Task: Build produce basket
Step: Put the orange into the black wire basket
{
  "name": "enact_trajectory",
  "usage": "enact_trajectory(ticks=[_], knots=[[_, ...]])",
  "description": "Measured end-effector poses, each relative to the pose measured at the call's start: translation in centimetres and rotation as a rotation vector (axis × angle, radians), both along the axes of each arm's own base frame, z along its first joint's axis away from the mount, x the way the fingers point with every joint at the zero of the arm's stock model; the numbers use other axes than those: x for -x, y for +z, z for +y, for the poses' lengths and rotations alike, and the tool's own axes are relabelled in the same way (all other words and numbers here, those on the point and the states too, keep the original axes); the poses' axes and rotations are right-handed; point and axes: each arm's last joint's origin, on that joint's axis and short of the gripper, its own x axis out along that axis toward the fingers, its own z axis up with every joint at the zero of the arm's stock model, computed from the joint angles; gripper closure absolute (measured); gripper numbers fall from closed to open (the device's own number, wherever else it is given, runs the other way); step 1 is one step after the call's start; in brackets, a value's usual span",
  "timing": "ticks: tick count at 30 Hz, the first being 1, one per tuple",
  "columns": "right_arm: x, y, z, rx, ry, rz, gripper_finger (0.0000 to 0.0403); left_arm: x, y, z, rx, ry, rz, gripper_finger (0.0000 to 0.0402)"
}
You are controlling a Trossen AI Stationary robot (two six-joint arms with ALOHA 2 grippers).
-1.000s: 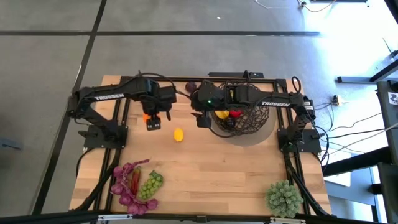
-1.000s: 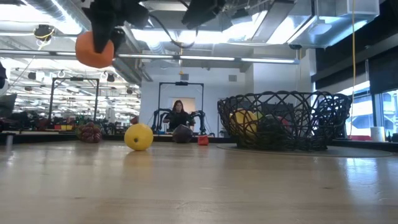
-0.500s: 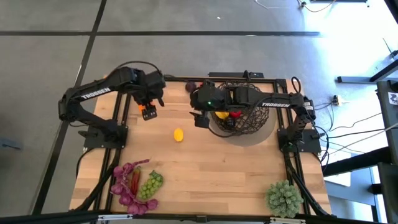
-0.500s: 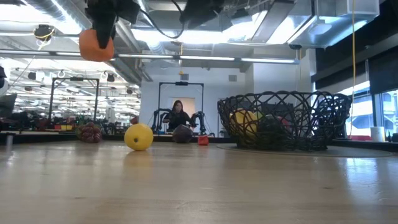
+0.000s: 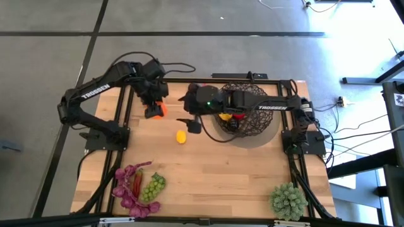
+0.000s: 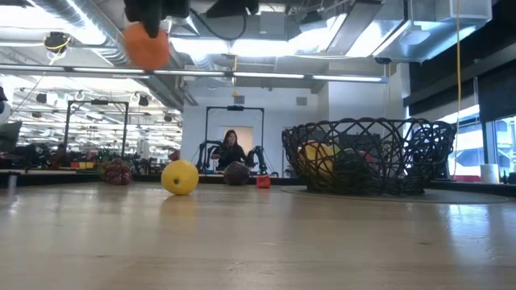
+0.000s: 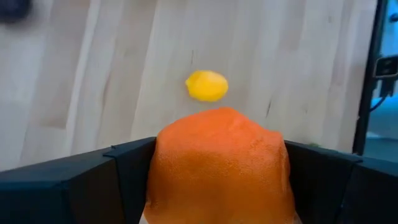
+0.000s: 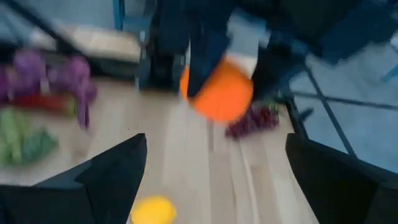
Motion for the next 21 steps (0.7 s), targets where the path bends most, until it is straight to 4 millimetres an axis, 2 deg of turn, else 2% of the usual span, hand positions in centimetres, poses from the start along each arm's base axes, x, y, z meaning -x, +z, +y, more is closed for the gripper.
enact_trajectory(ticks=[4,9,21], knots=[[-0.9,-0.3,0.3,-0.073,-0.029,-0.062,0.0028,-0.1,0.2,0.3,0.042,-0.018,-0.056,0.0132],[-1.4,-0.8,0.3,-0.072,-0.015,-0.066,0.0028,0.0,0.3,0.5,0.111,-0.045,-0.11,0.0132],[-2.4,-1.2,0.5,0.188,0.181,-0.098,0.0028,-0.2,0.7,0.4,0.22,-0.123,-0.215,0.0132]])
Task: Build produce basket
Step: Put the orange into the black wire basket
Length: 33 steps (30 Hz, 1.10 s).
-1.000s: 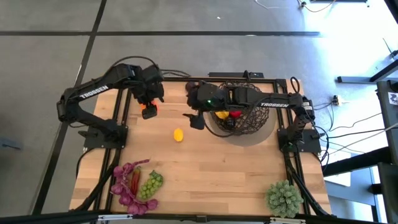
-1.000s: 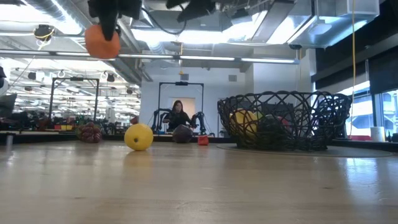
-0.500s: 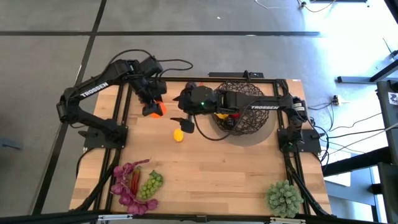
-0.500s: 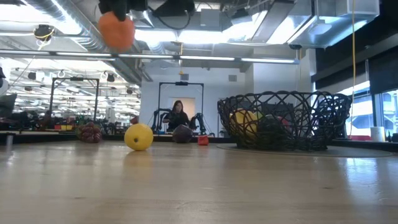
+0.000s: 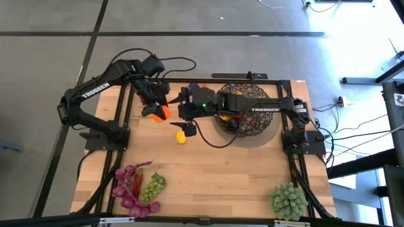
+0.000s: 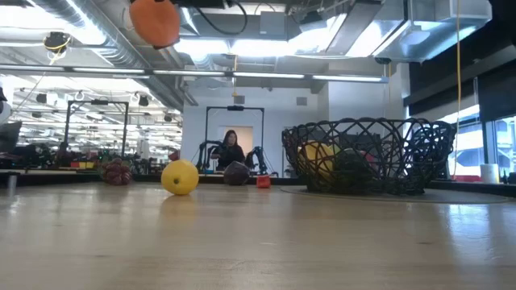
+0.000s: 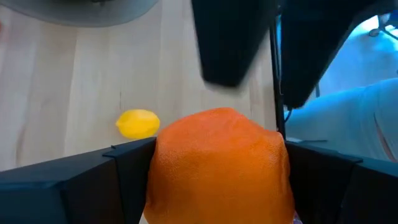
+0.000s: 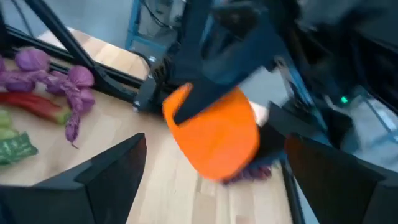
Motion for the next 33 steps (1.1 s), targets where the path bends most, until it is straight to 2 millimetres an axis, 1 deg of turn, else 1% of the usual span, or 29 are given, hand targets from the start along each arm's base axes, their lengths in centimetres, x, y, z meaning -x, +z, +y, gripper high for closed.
enact_trajectory(ticks=[5,9,15,18,22,33], knots=[[-1.1,-0.7,0.0,0.031,0.05,-0.047,0.0028,-0.2,0.0,-0.2,-0.001,-0.012,-0.006,0.0132],[-1.4,-1.2,-0.5,0.028,0.049,-0.05,0.0028,-0.4,0.1,-0.7,0.028,-0.028,-0.012,0.0132],[-2.0,-2.0,-1.1,0.006,0.108,-0.049,0.0028,-0.8,0.2,-1.2,0.052,-0.041,-0.026,0.0132],[-2.3,-2.5,-1.2,0.005,0.118,-0.045,0.0028,-0.9,0.2,-1.3,0.052,-0.045,-0.021,0.0132],[-2.8,-3.0,-1.1,-0.02,0.178,-0.072,0.0028,-0.9,0.2,-1.4,0.053,-0.046,-0.02,0.0132],[-3.5,-3.4,-1.2,-0.094,0.155,-0.116,0.0028,-0.9,0.2,-1.4,0.056,-0.029,-0.016,0.0132]])
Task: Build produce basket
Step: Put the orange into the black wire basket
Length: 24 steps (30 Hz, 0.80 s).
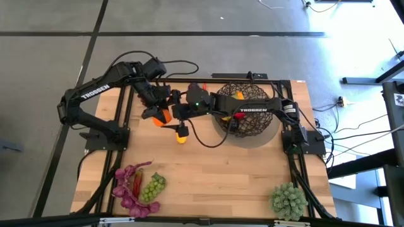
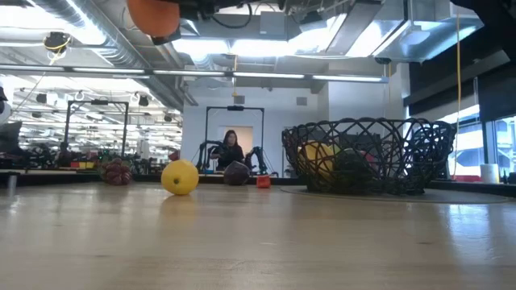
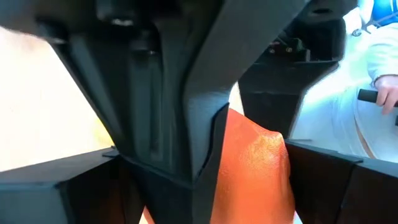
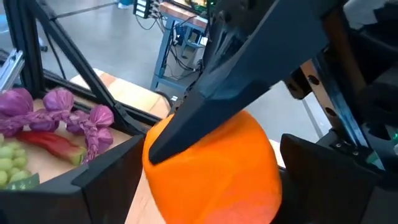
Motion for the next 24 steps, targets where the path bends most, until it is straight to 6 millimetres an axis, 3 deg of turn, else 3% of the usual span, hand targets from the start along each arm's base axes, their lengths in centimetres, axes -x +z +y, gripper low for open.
enact_trajectory(ticks=[12,24], knots=[[-0.21,-0.26,0.39,-0.021,-0.13,0.006,0.0028,-0.18,-0.05,0.17,-0.034,0.014,-0.001,0.0132],[-0.21,-0.23,0.36,-0.168,-0.173,0.018,0.0032,-0.17,-0.07,0.17,-0.035,0.015,0.003,0.0132]])
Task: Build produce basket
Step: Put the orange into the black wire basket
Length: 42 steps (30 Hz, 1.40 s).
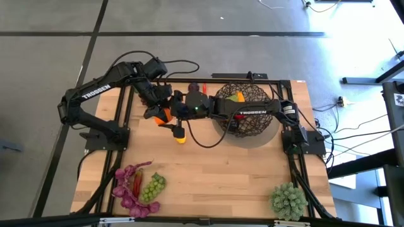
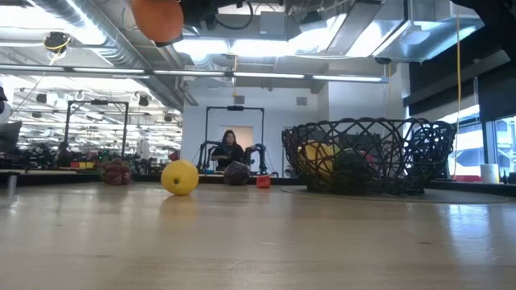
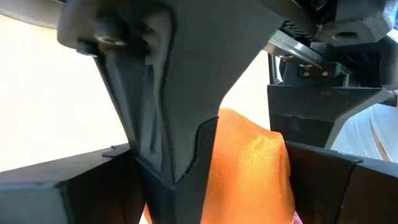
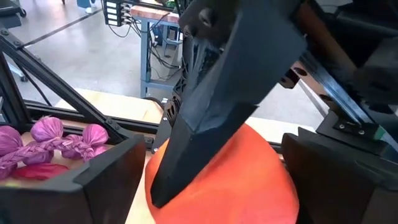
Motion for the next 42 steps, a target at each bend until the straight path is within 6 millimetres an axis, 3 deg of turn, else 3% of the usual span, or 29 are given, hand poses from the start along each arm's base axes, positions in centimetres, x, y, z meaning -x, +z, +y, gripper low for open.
enact_trajectory(ticks=[11,26,42], knots=[[0.01,-0.05,-0.04,0.021,0.002,0.005,0.0146,0.01,-0.01,-0.01,0.0,-0.001,0.001,0.0132],[0.02,-0.25,-0.14,0.044,-0.001,0.016,0.0149,-0.09,-0.03,0.05,-0.098,0.04,0.03,0.0117],[0.08,0.0,0.19,0.054,-0.005,0.011,0.0152,0.14,0.19,0.14,0.066,-0.014,-0.03,0.0115]])
